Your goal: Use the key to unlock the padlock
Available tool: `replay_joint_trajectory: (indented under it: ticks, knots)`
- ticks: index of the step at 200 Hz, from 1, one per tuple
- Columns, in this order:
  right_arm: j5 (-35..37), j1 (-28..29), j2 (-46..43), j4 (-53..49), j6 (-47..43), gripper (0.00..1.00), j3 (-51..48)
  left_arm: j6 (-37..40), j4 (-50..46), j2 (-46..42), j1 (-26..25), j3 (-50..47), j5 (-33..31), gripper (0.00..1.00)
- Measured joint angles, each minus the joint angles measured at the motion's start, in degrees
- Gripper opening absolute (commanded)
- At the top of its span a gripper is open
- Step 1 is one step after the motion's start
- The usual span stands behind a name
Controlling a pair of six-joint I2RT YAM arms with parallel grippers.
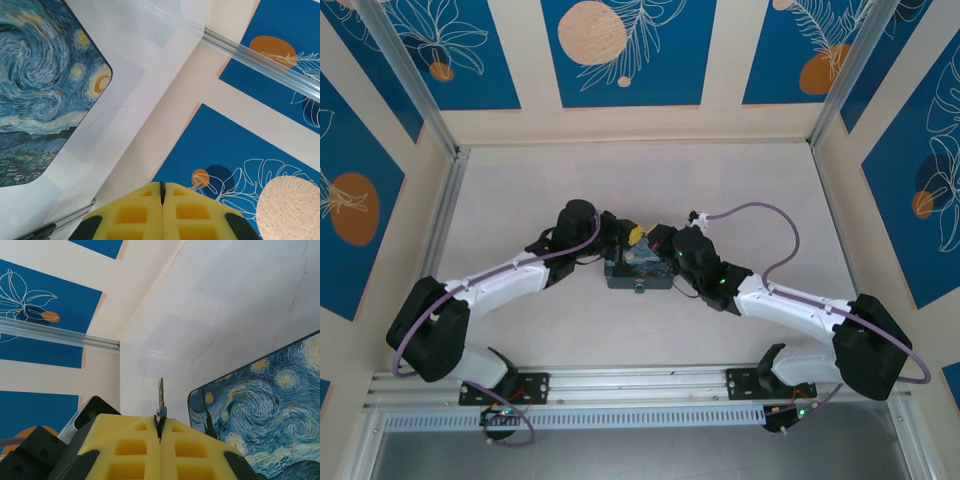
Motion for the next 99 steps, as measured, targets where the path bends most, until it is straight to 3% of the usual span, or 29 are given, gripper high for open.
replay_joint_trajectory:
  ticks: [15, 45, 55, 75, 99]
  knots:
    - [-0.39, -0.11, -1.7, -0.9, 0.2, 0.47, -0.59, 1.51, 0.2, 0.24, -0.11, 0.35, 0.2, 0.0]
    - [-2.23, -2.89, -10.03, -6.86, 0.35, 0.76, -2.34, 11.72, -3.06, 1.77, 0.66, 3.58, 1.01, 0.0]
    - [-4.72, -5.33, -13.35, -9.86, -0.79, 1.0, -2.47, 16.92, -5.66, 1.95, 1.01, 5.66, 1.53, 0.0]
    - [-11.98, -13.38, -17.73, -16.65, -2.71, 1.0, -1.33, 29.29, -10.34, 1.95, 1.7, 10.58, 2.56, 0.0]
    - [-21.2, -21.94, -16.7, -24.11, -7.23, 1.0, 2.14, 43.67, -14.12, 1.92, 2.19, 15.08, 3.26, 0.0]
